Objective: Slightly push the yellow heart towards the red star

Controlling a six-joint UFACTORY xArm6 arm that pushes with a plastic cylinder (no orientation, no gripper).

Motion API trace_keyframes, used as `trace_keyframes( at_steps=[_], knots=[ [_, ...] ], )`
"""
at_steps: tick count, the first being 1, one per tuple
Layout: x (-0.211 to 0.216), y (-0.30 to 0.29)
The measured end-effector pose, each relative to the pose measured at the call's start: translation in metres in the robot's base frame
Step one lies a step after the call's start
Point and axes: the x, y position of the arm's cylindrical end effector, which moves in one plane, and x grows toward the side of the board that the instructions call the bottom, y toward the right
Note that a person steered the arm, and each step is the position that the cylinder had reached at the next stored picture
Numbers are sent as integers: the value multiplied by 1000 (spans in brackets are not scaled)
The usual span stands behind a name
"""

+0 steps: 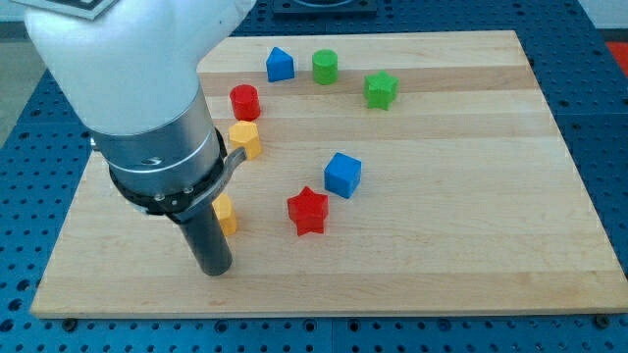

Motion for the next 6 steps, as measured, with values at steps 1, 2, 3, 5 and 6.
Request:
trace_keyframes(
  at_steps=[1, 2, 3, 5, 6],
  knots=[
    [10, 0],
    [31, -4],
    [37, -5],
    [32, -6],
    [29, -14]
  ],
)
